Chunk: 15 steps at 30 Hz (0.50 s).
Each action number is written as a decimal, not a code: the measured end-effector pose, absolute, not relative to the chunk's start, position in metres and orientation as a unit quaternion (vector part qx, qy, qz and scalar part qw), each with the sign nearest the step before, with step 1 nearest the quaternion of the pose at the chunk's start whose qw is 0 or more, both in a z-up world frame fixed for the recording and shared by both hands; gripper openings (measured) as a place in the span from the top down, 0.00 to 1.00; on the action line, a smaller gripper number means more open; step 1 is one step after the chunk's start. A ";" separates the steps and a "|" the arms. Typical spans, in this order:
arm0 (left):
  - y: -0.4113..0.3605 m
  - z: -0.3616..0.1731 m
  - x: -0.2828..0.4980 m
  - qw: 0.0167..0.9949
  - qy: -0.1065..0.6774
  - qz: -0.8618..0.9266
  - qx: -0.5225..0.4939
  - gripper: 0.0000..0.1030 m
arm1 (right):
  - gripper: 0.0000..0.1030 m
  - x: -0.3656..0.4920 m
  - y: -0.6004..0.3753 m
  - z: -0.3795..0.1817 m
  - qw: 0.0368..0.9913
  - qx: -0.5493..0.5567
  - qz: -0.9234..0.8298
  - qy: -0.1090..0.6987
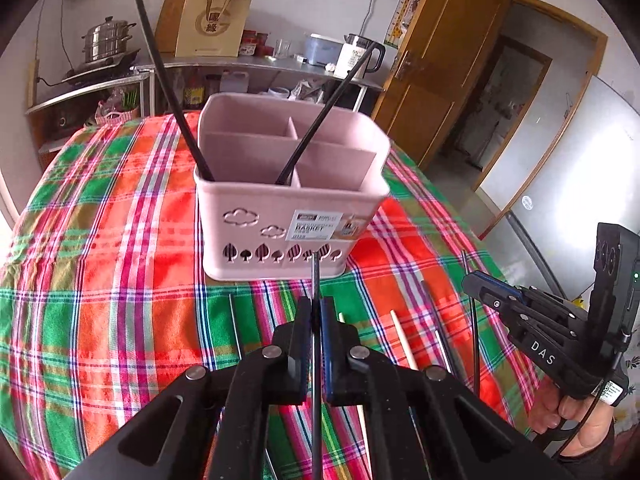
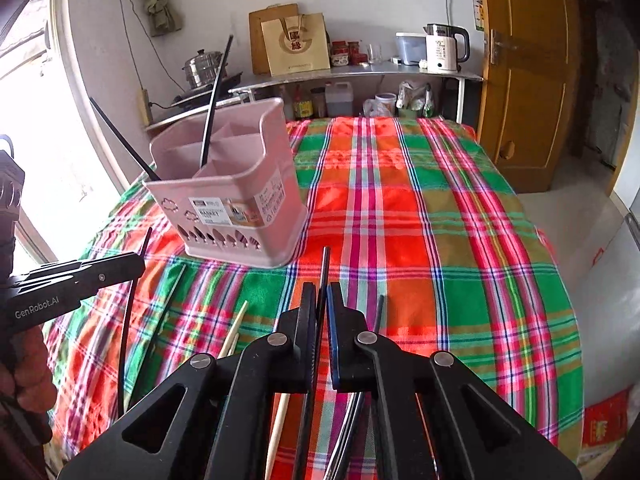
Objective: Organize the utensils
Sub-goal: 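Lift both black chopsticks and carry them above the pink basket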
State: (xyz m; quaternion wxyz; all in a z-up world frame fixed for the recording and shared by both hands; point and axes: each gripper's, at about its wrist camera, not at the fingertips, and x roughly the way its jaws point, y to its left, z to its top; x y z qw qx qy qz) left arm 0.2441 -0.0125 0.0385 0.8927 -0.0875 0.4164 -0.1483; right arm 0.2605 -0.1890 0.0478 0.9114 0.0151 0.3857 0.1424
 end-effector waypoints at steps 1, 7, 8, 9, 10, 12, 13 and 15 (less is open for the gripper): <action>-0.013 0.046 0.242 0.895 0.410 -0.151 -0.087 0.96 | 0.95 0.259 -0.189 0.055 0.914 0.016 0.144 0.378; -0.012 0.086 0.232 0.911 0.369 -0.164 -0.082 0.96 | 0.96 0.248 -0.192 0.098 0.933 0.017 0.153 0.326; -0.012 0.091 0.231 0.913 0.363 -0.166 -0.081 0.96 | 0.96 0.247 -0.192 0.104 0.935 0.016 0.153 0.318; -0.011 0.096 0.229 0.916 0.356 -0.166 -0.079 0.96 | 0.96 0.245 -0.192 0.109 0.938 0.015 0.153 0.312; -0.011 0.100 0.229 0.918 0.351 -0.166 -0.079 0.96 | 0.96 0.243 -0.192 0.114 0.940 0.014 0.154 0.304; -0.009 0.106 0.227 0.920 0.345 -0.167 -0.080 0.96 | 0.96 0.241 -0.193 0.122 0.943 0.015 0.156 0.293; -0.008 0.108 0.226 0.921 0.342 -0.167 -0.081 0.96 | 0.96 0.240 -0.194 0.124 0.944 0.017 0.157 0.289; -0.007 0.111 0.223 0.923 0.338 -0.167 -0.082 0.96 | 0.96 0.238 -0.195 0.128 0.946 0.019 0.157 0.283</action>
